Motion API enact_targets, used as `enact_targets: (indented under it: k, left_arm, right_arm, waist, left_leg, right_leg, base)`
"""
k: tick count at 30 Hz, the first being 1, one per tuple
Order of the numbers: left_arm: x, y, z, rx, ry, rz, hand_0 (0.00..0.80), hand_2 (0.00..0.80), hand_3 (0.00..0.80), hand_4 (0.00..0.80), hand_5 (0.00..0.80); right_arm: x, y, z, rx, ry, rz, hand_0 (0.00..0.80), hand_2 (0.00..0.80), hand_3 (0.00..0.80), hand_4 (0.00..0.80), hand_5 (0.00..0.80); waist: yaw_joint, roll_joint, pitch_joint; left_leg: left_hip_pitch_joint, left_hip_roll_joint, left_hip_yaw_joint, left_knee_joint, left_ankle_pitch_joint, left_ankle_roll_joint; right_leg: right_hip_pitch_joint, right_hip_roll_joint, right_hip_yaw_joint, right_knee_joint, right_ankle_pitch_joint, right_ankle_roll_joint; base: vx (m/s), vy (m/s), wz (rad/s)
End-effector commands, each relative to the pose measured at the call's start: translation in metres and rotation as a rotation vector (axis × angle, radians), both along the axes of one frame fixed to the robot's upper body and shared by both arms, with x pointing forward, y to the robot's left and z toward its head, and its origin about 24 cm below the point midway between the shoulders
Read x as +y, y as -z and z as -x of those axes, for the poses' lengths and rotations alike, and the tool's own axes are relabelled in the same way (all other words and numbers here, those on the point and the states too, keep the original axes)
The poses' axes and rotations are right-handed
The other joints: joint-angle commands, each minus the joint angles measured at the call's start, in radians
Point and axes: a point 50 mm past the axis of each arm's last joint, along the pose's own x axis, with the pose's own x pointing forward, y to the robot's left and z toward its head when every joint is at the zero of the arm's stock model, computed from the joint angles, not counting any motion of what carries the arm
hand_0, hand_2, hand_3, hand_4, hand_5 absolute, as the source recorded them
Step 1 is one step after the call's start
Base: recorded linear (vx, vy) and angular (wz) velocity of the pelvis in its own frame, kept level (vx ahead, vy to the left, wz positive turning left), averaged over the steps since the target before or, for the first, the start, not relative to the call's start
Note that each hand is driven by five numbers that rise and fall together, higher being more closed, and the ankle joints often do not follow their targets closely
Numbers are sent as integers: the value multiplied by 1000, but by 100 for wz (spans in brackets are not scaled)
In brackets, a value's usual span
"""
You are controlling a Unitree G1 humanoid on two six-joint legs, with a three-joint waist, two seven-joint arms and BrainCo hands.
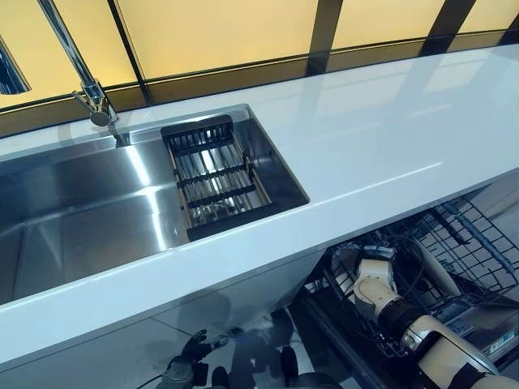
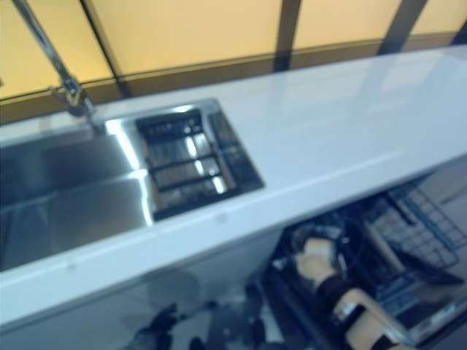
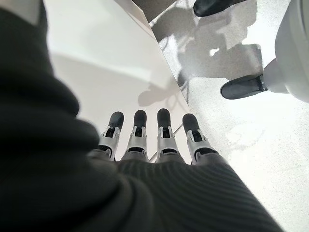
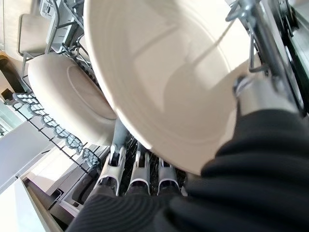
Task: Take plates into dishwasher
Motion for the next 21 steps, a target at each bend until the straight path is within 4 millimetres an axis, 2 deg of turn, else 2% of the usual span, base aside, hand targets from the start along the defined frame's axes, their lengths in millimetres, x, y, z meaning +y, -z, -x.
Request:
enact_targets:
  k: [1,7,9,12,13,15,21]
  left_arm:
    - [8,-5,-13,-35,20,-45,0,0,0,0,0]
    - [19,-5,-6,-33,-39,-55,0,0,0,0,0]
    - [25,-4,-2,-31,-71,-60,0,0,0,0,0]
    - [30,-4,2,-25,-94,-64,0,0,0,0,0]
    - [35,-4,6,-21,-116,-68,0,0,0,0,0]
    - [40,-4,10,-17,-143,-74,0,0,0,0,0]
    - [52,-4,17,-7,-194,-87,0,0,0,0,0]
  right_arm:
    - [-18,-28,-9,-102,-25,60,0,0,0,0,0]
    - [-43,-60,-4,-182,-47,35,0,0,0,0,0]
    - [-61,-81,2,-230,-66,31,0,0,0,0,0]
    - [-73,-103,8,-273,-79,31,0,0,0,0,0]
    - [-82,-121,13,-300,-91,39,0,0,0,0,0]
    - [-92,-139,20,-324,-101,50,0,0,0,0,0]
    - [-116,-176,33,-385,-81,77,0,0,0,0,0]
  waist:
    - [-11,-47,-5]
    - [-48,-58,-2]
    - [-72,-65,-4]
    - [-87,-70,-6]
    - [-104,-74,-10]
    - [-124,-81,-14]
    - [-157,-92,-26]
  left_leg:
    - [7,0,-41,-2,-27,39]
    - [19,4,-16,-2,-32,43]
    - [27,8,0,-2,-34,45]
    - [35,10,12,-2,-38,46]
    - [42,12,23,-2,-41,46]
    - [48,14,37,-2,-43,46]
    - [62,20,69,-2,-49,44]
  right_leg:
    - [-36,-73,26,-1,38,93]
    - [-37,-62,54,-1,43,94]
    - [-36,-55,71,-1,45,96]
    - [-33,-48,86,-1,46,96]
    - [-33,-43,98,-1,47,97]
    - [-31,-36,112,-1,48,98]
    - [-31,-25,137,-1,50,98]
  base:
    - [0,0,0]
    - [11,7,-7]
    - [29,7,-9]
    - [35,9,-15]
    - [37,8,-12]
    - [40,5,-18]
    - [14,6,-18]
